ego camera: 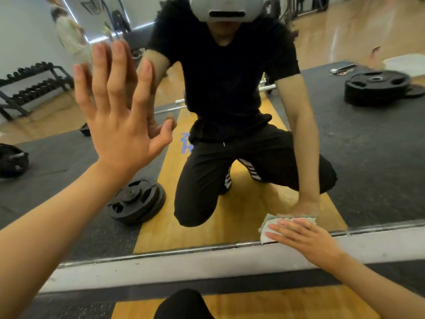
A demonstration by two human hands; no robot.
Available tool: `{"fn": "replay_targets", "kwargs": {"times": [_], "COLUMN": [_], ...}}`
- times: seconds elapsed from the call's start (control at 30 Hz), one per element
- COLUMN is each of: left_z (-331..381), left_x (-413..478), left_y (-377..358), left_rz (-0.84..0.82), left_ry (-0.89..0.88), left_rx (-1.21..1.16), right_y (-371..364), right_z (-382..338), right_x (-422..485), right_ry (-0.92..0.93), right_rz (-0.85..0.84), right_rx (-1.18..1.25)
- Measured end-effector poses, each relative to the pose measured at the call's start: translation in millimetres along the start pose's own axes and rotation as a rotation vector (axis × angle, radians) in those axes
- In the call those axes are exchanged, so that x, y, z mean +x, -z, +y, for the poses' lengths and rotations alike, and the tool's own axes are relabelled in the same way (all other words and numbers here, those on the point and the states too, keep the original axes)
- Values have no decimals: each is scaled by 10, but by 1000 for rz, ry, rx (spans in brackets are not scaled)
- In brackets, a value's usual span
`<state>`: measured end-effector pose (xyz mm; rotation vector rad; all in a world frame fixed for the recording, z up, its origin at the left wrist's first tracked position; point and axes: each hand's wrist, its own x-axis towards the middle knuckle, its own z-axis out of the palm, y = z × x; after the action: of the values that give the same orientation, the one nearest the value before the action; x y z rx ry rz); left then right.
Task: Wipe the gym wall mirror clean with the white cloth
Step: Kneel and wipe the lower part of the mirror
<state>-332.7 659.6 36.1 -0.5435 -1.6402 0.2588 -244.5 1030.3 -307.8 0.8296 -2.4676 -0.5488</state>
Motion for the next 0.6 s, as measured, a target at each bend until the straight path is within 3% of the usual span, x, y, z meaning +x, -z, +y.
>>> {"fn": "replay_targets", "kwargs": {"times": [0.07,0.2,0.3,0.4,0.53,0.6], "left_z": [-7,20,28,5,21,1], "left_x": [-7,9,25,39,26,29], "left_y": [-11,0,12,18,-2,-20], "left_rz": [8,3,-10,-5,29,33], "left_ry": [6,3,-5,-12,-12,-14], "left_rx": [-6,-5,-32,-17,-26,-26], "right_y": [137,801,1189,859,288,484], "right_z": [151,127,40,-155,-490,-419], "right_x": [-35,856,1510,1325,688,826], "right_ry": [-48,-217,-473,-553,-560,-583], "right_rz": [58,467,700,714,437,462], "right_rx": [37,35,150,172,178,186]}}
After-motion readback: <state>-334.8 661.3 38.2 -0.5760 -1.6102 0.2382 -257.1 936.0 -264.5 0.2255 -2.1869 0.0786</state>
